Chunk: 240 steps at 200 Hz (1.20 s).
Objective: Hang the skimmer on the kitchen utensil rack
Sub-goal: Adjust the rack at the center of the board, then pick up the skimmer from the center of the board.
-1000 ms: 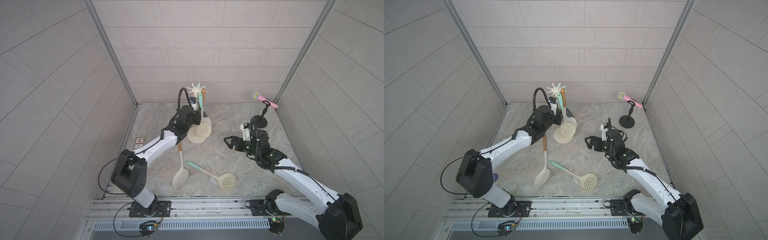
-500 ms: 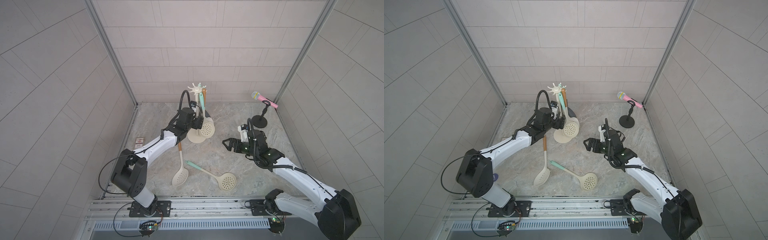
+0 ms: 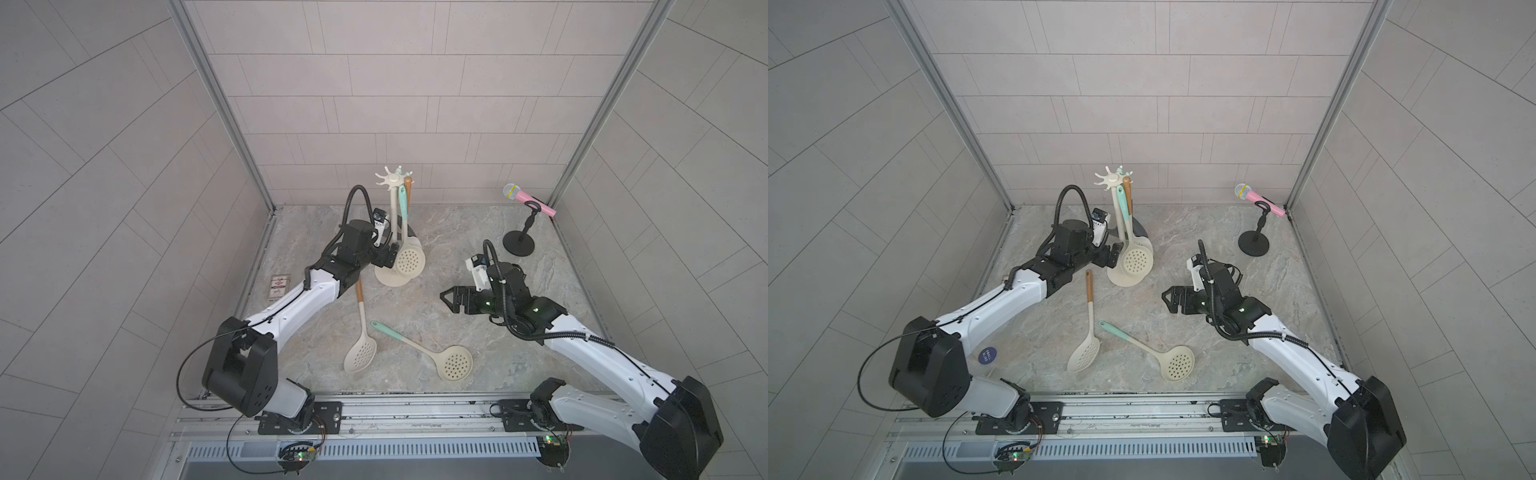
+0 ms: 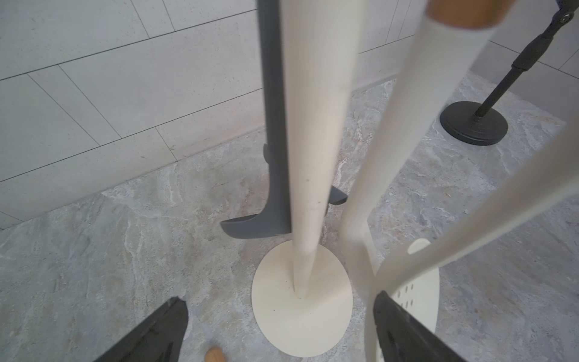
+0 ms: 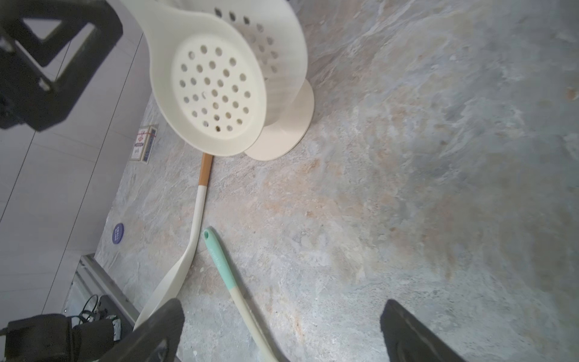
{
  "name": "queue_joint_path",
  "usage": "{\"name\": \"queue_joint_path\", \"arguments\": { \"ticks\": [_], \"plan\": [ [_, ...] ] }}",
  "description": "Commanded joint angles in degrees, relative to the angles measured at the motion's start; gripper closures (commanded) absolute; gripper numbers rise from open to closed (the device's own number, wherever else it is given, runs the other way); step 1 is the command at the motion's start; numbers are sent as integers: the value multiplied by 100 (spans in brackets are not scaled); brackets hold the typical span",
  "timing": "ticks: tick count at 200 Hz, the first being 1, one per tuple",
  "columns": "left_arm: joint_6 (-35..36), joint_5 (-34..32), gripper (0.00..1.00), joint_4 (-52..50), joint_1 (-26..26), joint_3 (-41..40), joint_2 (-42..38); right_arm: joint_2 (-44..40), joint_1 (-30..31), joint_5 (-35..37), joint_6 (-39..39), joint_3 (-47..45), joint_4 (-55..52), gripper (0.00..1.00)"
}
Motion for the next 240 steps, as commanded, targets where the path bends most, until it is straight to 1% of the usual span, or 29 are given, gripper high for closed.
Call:
{"name": "queue_joint_path", "arguments": {
  "ticks": [1,22,38,55,67,93,105,122,139,154,164,170,180,184,209,223,231,240],
  "plan": [
    [231,505,0,-655,548,68,-309,123,409,454,-302,279,-420,0],
    [190,756,0,-1048,1308,66,-602,302,845,736,-318,320,-478,0],
    [96,946,0,-1201,1886,-107,-908,506,1174,897,-263,323,-428,2],
    [149,1500,0,-1132,2458,-458,-1229,812,1497,1046,-221,385,-381,4],
    [422,1911,0,-1308,2790,-615,-1396,1091,1710,1135,-170,457,-353,5],
    [789,2340,0,-1786,3433,-908,-1659,1655,2172,1386,-152,683,-361,6],
    [837,2517,0,-1984,3704,-1024,-1825,1931,2297,1441,-158,850,-471,6],
    [903,3041,0,-2078,4079,-1167,-2060,2305,2451,1489,-184,1046,-571,7],
    [1136,3435,0,-2253,4334,-1212,-2290,2688,2604,1506,-220,1224,-624,8],
    [1365,3447,0,-2495,4421,-1197,-2476,3009,2684,1499,-242,1377,-662,8],
    [1322,3403,0,-2752,4496,-1177,-2596,3186,2714,1482,-267,1462,-663,11],
    [1298,3599,0,-2841,4585,-1216,-2646,3307,2716,1447,-281,1507,-654,12],
    [1468,4208,0,-2966,4758,-1278,-2680,3470,2716,1408,-305,1592,-669,14],
    [1489,4335,0,-3000,4805,-1296,-2676,3534,2719,1392,-320,1630,-687,15],
    [1498,4703,0,-3153,5023,-1305,-2536,3820,2734,1359,-326,1691,-650,20],
    [1434,4960,0,-3162,5137,-1332,-2457,3926,2733,1320,-302,1678,-601,26],
    [1536,5153,0,-3157,5193,-1362,-2420,3990,2734,1298,-292,1694,-591,29],
    [1589,5202,0,-3175,5225,-1385,-2407,4052,2734,1280,-290,1724,-592,31]
  ]
}}
